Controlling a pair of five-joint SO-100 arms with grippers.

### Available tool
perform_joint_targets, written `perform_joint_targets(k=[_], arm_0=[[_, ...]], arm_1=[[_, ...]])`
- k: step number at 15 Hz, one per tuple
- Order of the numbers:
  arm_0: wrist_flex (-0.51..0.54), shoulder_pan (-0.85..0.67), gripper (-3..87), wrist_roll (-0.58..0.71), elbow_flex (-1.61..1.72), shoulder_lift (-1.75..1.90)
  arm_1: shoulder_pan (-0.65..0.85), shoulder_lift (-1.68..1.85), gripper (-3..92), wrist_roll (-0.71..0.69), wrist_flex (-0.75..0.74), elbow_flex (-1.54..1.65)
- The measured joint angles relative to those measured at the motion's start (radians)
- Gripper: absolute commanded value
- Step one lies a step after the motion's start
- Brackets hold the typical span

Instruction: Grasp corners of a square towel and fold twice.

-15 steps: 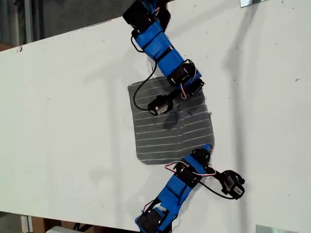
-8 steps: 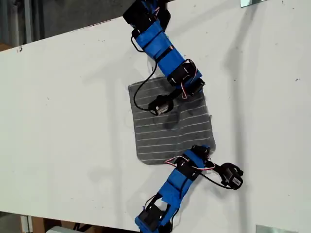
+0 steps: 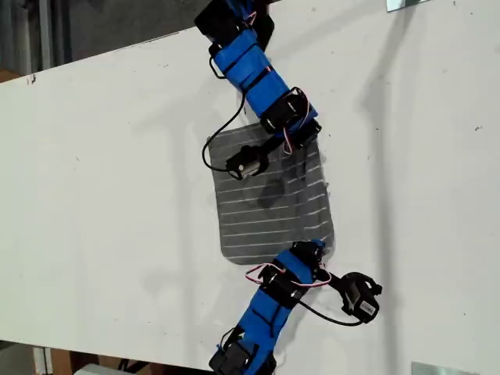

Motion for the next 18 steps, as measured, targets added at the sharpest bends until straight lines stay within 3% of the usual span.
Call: perform_joint_targets(k=[5,8,13,18], arm_0=[[0.109,-0.069,-0.2,0.132,-0.011,0.149],[0.141,-0.140,-0.2,0.244,-0.011,0.238],[0.173,-0.302,-0.2,0.396,0.084,0.414],[0.163,-0.523,-0.2,0.518,0.304,0.502]], arm_1=[[0.067,0.121,-0.1,0.017,0.095,0.000],[0.158,0.215,-0.1,-0.048,0.117,0.000],[0.425,0.354,-0.1,-0.210,0.110,0.091],[0.669,0.422,-0.1,-0.348,-0.008,0.288]])
